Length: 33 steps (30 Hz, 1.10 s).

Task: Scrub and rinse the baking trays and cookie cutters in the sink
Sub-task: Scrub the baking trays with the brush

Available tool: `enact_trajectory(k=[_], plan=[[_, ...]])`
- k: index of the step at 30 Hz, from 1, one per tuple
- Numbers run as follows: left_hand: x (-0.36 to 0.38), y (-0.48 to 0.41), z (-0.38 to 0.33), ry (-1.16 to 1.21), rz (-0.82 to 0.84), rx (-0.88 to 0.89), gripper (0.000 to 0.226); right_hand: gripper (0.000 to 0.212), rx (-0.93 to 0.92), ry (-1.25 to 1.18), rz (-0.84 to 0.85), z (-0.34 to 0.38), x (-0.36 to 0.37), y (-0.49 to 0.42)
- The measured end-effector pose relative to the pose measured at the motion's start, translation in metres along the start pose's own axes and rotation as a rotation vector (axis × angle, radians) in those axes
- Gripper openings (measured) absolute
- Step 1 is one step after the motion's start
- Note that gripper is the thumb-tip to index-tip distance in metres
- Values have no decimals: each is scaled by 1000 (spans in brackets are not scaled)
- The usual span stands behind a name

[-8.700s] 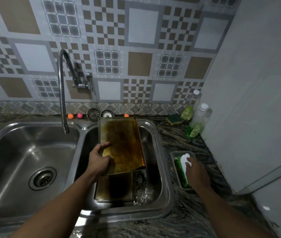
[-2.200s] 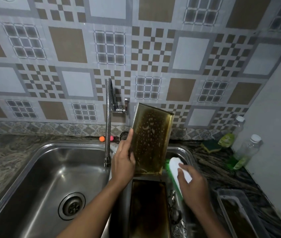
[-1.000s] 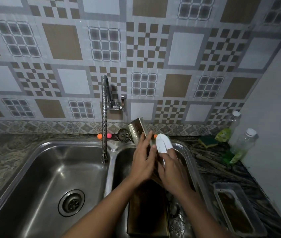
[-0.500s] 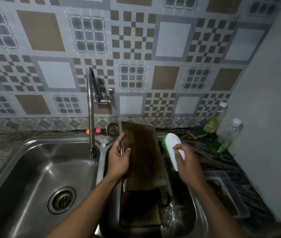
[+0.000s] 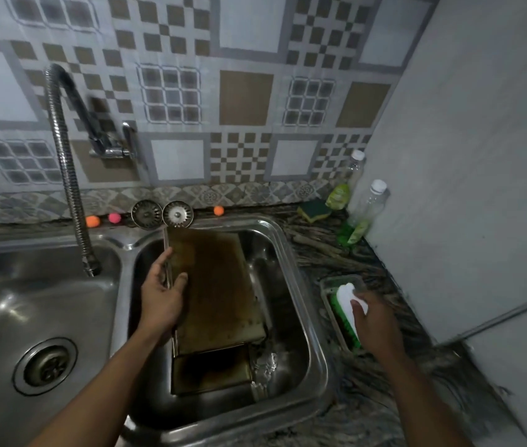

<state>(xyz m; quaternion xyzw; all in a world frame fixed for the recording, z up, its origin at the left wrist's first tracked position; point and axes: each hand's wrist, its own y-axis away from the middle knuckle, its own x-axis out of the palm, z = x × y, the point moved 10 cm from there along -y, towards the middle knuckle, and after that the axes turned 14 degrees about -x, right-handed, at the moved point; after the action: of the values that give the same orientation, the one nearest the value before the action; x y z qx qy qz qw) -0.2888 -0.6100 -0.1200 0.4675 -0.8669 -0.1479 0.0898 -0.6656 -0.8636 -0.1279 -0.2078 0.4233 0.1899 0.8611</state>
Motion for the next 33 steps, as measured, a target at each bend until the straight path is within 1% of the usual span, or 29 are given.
enact_trajectory(k=[3,5,10,15,18,21,25,28,30,33], plan=[[-1,-4,-1,-4,3,4,55,31,73,-32,28,-7,16,-1],[-2,-6,-4,-14,-3,11,55,32,90,-53,35,-7,21,-3],[-1,-5,-11,-8,-5,38,52,31,79,-54,-4,-11,15,-1],[4,0,-15,22,29,45,47,32,34,-83,50,-4,14,-2],[4,6,-18,16,33,61,48,33,40,-108,-22,8,-4,-7],[5,11,-23,-8,59,81,48,34,0,-172,-71,54,-12,-22],[5,17,-28,-35,71,101,52,29,-167,-304,-118,149,-1,-54],[10,23,-37,-64,110,146,59,32,-265,-336,-62,215,24,-76],[14,29,-47,-90,141,188,58,35,-278,-330,-43,244,37,-88],[18,36,-64,-93,162,248,56,36,-223,-346,-98,273,44,-95]])
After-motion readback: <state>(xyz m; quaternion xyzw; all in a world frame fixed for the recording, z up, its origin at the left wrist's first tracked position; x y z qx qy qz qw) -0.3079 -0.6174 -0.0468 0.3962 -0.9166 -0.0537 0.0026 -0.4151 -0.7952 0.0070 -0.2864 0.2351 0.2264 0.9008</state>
